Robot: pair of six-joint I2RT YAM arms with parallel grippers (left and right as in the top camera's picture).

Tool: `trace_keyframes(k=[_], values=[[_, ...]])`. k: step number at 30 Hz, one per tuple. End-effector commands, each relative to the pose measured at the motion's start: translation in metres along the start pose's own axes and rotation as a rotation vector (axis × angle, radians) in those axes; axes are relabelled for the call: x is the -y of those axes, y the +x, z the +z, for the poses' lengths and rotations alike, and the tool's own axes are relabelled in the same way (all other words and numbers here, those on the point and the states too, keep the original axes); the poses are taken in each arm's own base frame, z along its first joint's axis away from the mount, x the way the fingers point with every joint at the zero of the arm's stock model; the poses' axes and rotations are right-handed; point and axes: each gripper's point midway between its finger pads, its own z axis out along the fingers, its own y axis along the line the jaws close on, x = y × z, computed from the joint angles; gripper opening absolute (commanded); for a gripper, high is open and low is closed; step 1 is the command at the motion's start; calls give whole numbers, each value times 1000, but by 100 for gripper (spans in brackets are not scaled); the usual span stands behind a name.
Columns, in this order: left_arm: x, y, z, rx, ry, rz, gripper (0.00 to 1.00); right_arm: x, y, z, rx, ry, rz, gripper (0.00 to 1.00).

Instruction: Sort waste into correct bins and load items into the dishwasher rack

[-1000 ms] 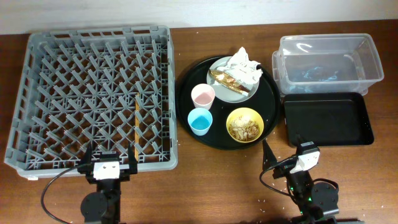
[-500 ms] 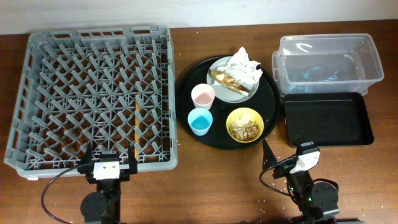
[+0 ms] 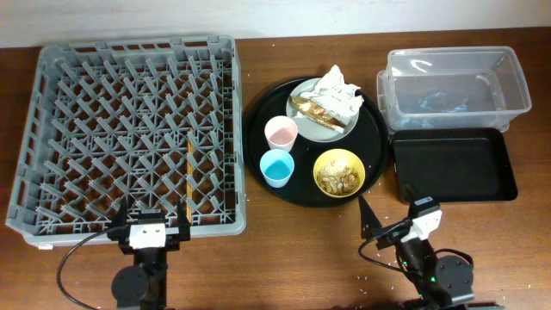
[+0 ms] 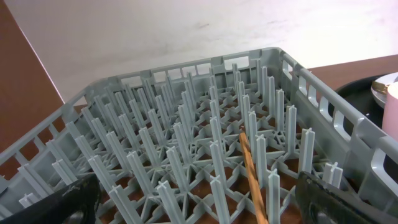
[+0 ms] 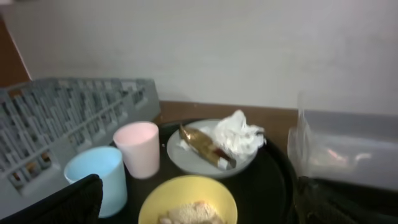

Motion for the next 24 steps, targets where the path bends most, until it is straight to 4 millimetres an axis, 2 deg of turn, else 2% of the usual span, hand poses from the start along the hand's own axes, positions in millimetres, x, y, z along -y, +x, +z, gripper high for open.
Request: trace_keyframes(k=[1,6,12,17,24], values=[[1,1,0,4,7,15,99,-13,-48,-10,102,-49,-68,99],[1,1,0,4,7,15,99,-20,-73,-13,85,-73,-87,98],[1,1,0,4,7,15,99,-21,-93,0,-32,-81,-96,98],[1,1,0,4,7,15,99,-23,-110,30,-199,-111,-64,99],[1,1,0,4,7,15,99,-29,-128,75,-495,-212,-104,99]])
